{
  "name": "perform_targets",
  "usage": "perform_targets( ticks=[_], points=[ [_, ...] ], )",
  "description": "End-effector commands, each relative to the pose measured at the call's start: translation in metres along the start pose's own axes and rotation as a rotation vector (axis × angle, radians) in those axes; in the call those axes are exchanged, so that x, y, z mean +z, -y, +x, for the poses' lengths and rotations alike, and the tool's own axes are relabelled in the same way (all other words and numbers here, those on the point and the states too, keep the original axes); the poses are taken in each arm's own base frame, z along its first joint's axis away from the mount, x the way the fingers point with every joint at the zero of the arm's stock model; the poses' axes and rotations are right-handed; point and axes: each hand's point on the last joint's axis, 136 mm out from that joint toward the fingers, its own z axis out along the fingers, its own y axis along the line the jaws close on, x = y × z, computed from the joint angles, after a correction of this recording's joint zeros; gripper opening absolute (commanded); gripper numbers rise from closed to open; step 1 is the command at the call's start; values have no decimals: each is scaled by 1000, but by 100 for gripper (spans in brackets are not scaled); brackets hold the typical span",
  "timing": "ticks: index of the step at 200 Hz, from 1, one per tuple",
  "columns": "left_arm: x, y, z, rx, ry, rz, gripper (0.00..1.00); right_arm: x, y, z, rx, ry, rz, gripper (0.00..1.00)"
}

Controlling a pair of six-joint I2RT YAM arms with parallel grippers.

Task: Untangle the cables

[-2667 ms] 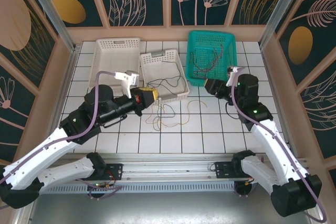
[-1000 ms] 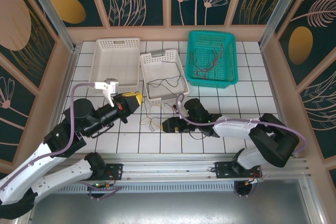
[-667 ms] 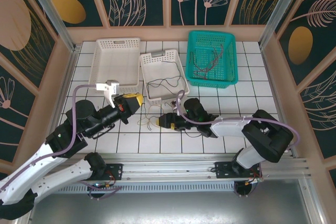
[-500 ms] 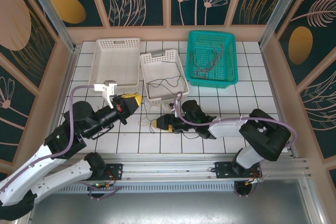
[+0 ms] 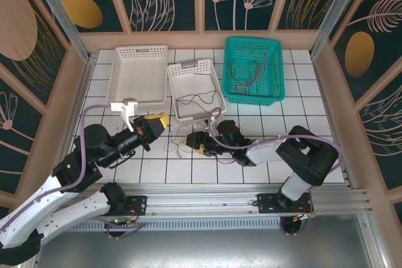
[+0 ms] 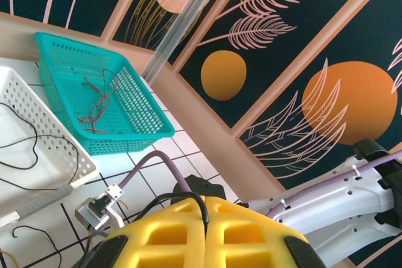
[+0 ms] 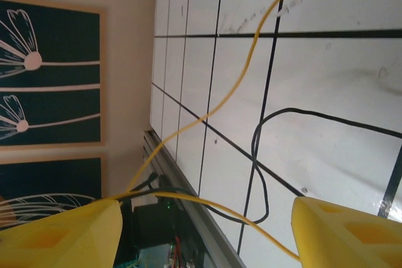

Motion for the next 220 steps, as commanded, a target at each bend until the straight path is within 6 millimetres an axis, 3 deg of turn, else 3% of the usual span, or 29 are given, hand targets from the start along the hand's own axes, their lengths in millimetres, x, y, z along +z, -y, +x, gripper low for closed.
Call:
perform_targets(
  ticks=[1, 68, 96, 131, 189, 220],
  points=[
    [-7, 5, -6, -21, 40, 35, 0, -4, -8, -17, 17, 82, -57, 70],
    [-9, 5, -5, -16, 38, 36, 0, -15, -7, -27, 58, 134, -84, 65],
    [-10, 2, -6, -9, 45, 22, 0, -24, -8, -15, 36, 129, -44, 65],
    [-6, 4, -6, -1, 40, 27, 0, -33, 15, 5, -89, 135, 158, 67],
    [-1, 3, -6, 3, 39, 25, 0, -32, 20, 38, 70, 29, 116, 70],
    [2, 5, -7, 2, 36, 29, 0, -26, 20, 43, 123, 8, 86, 71]
  ],
)
